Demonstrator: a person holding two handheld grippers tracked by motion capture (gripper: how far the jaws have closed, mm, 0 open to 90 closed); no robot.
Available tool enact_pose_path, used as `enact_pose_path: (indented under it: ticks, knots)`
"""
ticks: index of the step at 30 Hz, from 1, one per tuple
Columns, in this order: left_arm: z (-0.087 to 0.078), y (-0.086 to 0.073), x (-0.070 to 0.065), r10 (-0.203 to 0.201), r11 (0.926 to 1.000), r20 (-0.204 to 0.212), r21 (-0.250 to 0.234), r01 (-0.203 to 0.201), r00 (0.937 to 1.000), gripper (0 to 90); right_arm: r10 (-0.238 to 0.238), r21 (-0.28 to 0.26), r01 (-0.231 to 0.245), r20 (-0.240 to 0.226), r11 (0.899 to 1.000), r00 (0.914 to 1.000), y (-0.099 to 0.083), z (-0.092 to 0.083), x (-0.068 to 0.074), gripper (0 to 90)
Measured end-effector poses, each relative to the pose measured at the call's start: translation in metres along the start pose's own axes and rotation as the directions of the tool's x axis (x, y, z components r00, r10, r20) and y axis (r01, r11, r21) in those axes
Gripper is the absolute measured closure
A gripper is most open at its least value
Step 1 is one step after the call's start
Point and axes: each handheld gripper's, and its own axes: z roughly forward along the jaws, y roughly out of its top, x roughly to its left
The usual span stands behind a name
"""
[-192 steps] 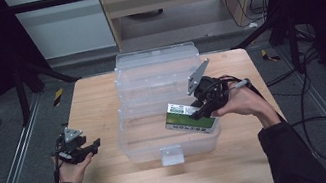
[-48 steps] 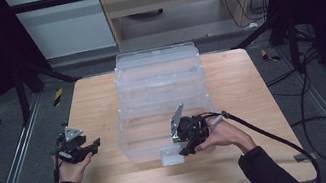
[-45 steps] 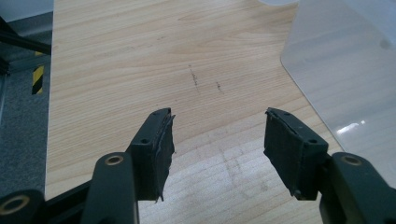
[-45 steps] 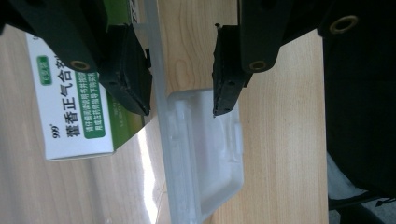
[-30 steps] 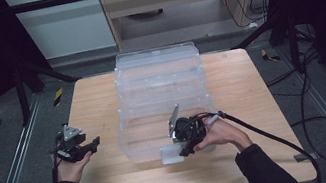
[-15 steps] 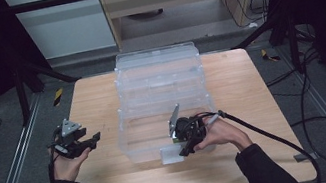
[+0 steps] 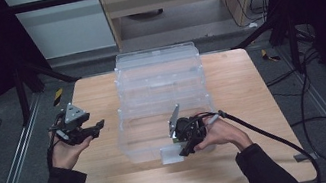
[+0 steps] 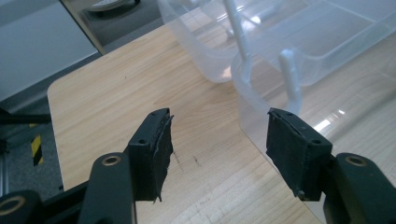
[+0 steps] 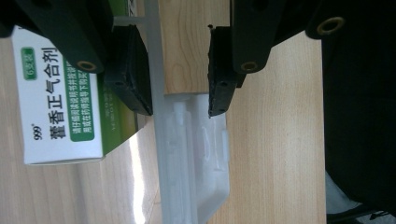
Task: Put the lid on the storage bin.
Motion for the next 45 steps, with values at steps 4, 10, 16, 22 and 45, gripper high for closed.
enact_pose_path:
  ticks: [4,10,16,22,45]
  knots:
    - [-0.002,0.013,-0.003,0.04,0.9992,0.014,-0.007,-0.04,0.9991,39.4,-0.001,0.0,0.001,0.001,1.0,1.0,0.0,0.0,0.0,62.1]
    - [-0.002,0.032,-0.004,0.083,0.9964,0.026,-0.015,-0.083,0.9962,39.6,-0.009,0.003,0.009,0.0,1.0,1.0,0.0,0.0,0.0,62.3]
    - [0.003,0.05,-0.005,0.124,0.9922,0.025,-0.018,-0.123,0.992,39.9,-0.011,0.001,0.011,0.002,1.0,0.9999,0.0,0.0,0.0,62.4]
    - [0.01,0.064,-0.003,0.173,0.9849,0.049,-0.02,-0.172,0.9838,39.9,-0.017,0.002,0.017,0.0,1.0,0.9999,0.0,-0.001,0.0,62.5]
    - [0.035,0.11,0.007,0.297,0.9547,0.15,-0.028,-0.296,0.943,39.5,-0.024,-0.002,0.024,-0.001,1.0,0.9997,-0.001,0.0,0.0,62.7]
